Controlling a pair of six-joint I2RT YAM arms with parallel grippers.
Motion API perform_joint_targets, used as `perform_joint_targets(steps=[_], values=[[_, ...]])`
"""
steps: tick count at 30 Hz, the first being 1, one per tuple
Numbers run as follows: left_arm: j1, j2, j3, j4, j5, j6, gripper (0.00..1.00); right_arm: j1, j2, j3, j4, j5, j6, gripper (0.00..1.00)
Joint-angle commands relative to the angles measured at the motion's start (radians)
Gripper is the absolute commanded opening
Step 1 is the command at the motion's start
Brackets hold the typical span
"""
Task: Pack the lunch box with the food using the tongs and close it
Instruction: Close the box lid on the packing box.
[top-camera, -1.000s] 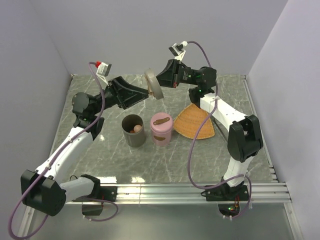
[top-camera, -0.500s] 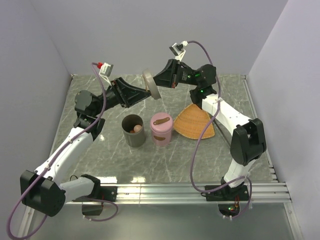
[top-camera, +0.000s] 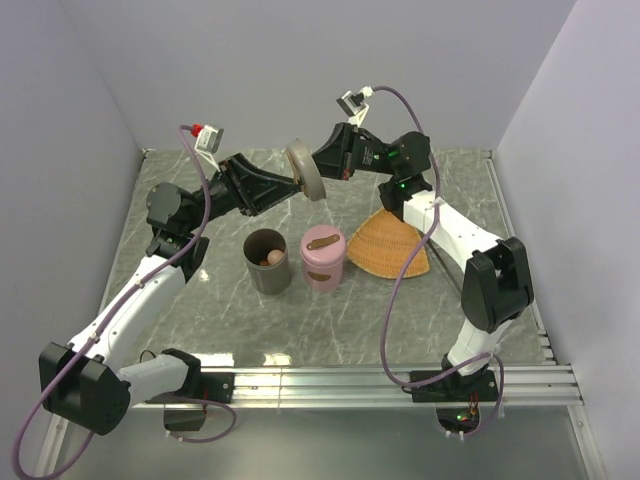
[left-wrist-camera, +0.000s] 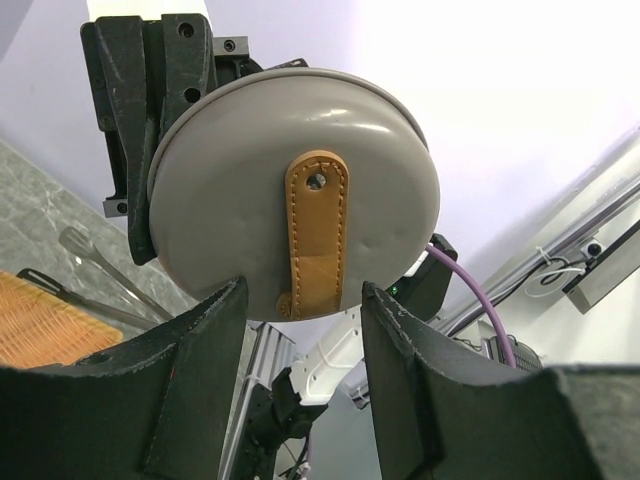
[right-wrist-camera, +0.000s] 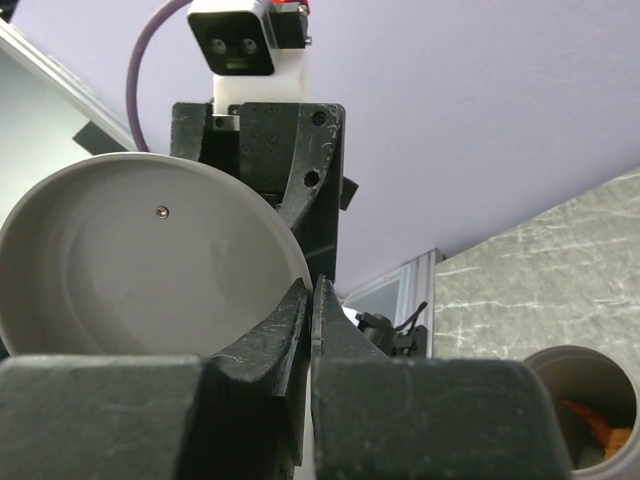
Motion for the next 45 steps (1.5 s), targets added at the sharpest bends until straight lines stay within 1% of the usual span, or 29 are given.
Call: perform_joint_targets(steps=[1,3,4,5,7,8,9,12,17,18,19,20,23,24,25,26,28,29,31,32,34,35,37,38,40,41,43,44,45], values=[[-0.005,-0.020,0.041,0.023,-0.030,0.010,0.56,0.022,-0.053,-0.007,-0.024,-0.013,-0.075,0.00],[-0.003,-0.017,0.047,-0.015,-0.041,0.025,0.55,0.027,-0.075,0.002,-0.134,0.012,-0.143,0.00],[-0.005,-0.016,0.055,-0.049,-0.044,0.038,0.55,0.030,-0.081,0.005,-0.164,0.020,-0.201,0.00],[-0.005,-0.015,0.056,-0.058,-0.049,0.042,0.55,0.030,-0.087,0.010,-0.193,0.026,-0.213,0.00],[-0.005,-0.013,0.059,-0.075,-0.052,0.058,0.54,0.031,-0.081,0.013,-0.189,0.027,-0.206,0.00],[-0.005,-0.012,0.061,-0.089,-0.055,0.062,0.53,0.033,-0.081,0.020,-0.228,0.030,-0.220,0.00],[-0.006,-0.013,0.061,-0.101,-0.058,0.068,0.53,0.035,-0.081,0.025,-0.259,0.036,-0.268,0.00],[-0.006,-0.013,0.061,-0.132,-0.064,0.090,0.52,0.036,-0.083,0.033,-0.296,0.043,-0.295,0.00],[-0.006,-0.012,0.067,-0.144,-0.066,0.101,0.45,0.047,-0.086,0.056,-0.386,0.046,-0.367,0.00],[-0.006,-0.007,0.062,-0.117,-0.057,0.087,0.39,0.048,-0.086,0.054,-0.382,0.046,-0.365,0.00],[-0.006,-0.006,0.061,-0.108,-0.055,0.081,0.35,0.050,-0.086,0.053,-0.379,0.044,-0.365,0.00],[-0.006,-0.004,0.059,-0.103,-0.052,0.076,0.27,0.050,-0.086,0.059,-0.394,0.044,-0.371,0.00],[-0.006,-0.003,0.062,-0.118,-0.050,0.091,0.17,0.051,-0.086,0.059,-0.396,0.038,-0.379,0.00],[-0.006,-0.004,0.061,-0.124,-0.052,0.094,0.09,0.051,-0.084,0.059,-0.400,0.035,-0.381,0.00],[-0.006,-0.006,0.059,-0.136,-0.050,0.098,0.05,0.051,-0.081,0.060,-0.405,0.033,-0.381,0.00],[-0.006,-0.009,0.058,-0.144,-0.052,0.102,0.02,0.051,-0.075,0.066,-0.423,0.032,-0.381,0.05],[-0.006,-0.015,0.052,-0.181,-0.054,0.124,0.00,0.050,-0.070,0.071,-0.429,0.026,-0.376,0.15],[-0.006,-0.018,0.050,-0.205,-0.055,0.139,0.00,0.050,-0.069,0.074,-0.445,0.027,-0.379,0.26],[-0.006,-0.027,0.049,-0.248,-0.063,0.192,0.00,0.050,-0.066,0.080,-0.458,0.026,-0.388,0.32],[-0.005,-0.036,0.046,-0.276,-0.064,0.206,0.00,0.048,-0.064,0.086,-0.481,0.026,-0.393,0.39],[-0.003,-0.044,0.046,-0.302,-0.064,0.249,0.00,0.045,-0.063,0.094,-0.503,0.027,-0.404,0.43],[-0.002,-0.053,0.046,-0.327,-0.066,0.263,0.00,0.042,-0.064,0.097,-0.514,0.027,-0.407,0.48],[0.001,-0.061,0.049,-0.356,-0.069,0.298,0.00,0.033,-0.064,0.094,-0.518,0.030,-0.407,0.52],[0.007,-0.069,0.052,-0.392,-0.072,0.324,0.00,0.027,-0.067,0.094,-0.523,0.030,-0.405,0.58],[0.018,-0.076,0.056,-0.432,-0.072,0.347,0.00,0.016,-0.070,0.093,-0.529,0.032,-0.405,0.62],[0.033,-0.084,0.059,-0.460,-0.073,0.364,0.00,0.001,-0.075,0.093,-0.556,0.041,-0.413,0.69],[0.047,-0.089,0.082,-0.578,-0.086,0.439,0.00,-0.019,-0.083,0.089,-0.584,0.049,-0.440,0.78],[0.061,-0.090,0.095,-0.635,-0.093,0.482,0.00,-0.042,-0.092,0.086,-0.627,0.062,-0.456,0.85],[0.066,-0.089,0.131,-0.702,-0.106,0.584,0.00,-0.059,-0.096,0.085,-0.647,0.067,-0.488,0.86]])
